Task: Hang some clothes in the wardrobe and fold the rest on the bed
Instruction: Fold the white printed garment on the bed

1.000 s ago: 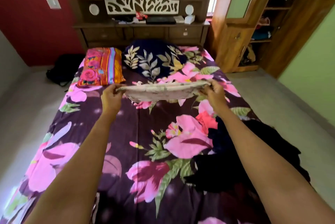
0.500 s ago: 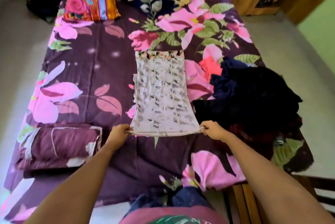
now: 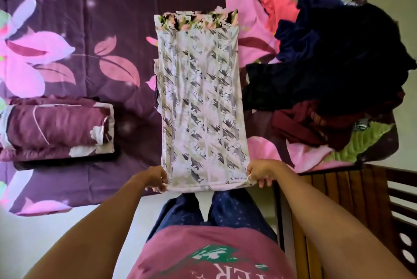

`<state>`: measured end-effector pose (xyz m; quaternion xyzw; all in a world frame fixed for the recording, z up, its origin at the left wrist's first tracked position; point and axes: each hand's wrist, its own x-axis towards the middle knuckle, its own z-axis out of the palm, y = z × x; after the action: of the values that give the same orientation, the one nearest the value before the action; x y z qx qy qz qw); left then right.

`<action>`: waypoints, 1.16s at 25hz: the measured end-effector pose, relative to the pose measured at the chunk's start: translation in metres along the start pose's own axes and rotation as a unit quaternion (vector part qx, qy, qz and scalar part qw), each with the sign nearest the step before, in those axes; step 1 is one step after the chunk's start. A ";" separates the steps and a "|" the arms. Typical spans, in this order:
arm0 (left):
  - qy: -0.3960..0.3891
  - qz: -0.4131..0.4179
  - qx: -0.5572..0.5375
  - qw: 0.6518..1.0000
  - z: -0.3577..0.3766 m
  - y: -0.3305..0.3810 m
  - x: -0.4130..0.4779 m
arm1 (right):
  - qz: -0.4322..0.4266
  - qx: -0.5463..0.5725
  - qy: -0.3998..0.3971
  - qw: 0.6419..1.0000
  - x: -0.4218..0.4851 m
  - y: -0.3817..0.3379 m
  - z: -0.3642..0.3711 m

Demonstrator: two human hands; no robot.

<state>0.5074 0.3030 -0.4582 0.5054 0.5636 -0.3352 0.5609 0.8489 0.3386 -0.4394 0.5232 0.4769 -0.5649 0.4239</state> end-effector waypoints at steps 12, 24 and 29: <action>0.306 0.123 -0.221 0.918 -0.142 0.024 0.028 | -0.067 0.241 0.284 0.926 0.020 -0.029 -0.133; 0.432 0.229 -0.032 0.872 -0.134 0.052 0.110 | -0.221 -0.024 0.548 0.807 0.096 -0.085 -0.129; 0.263 0.184 0.077 0.944 -0.086 0.028 0.122 | -0.182 -0.202 0.369 0.889 0.116 -0.059 -0.095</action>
<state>0.5258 0.4158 -0.5589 0.7122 0.5608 -0.1234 0.4037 0.7983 0.4456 -0.5493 0.5012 0.7896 -0.2896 0.2035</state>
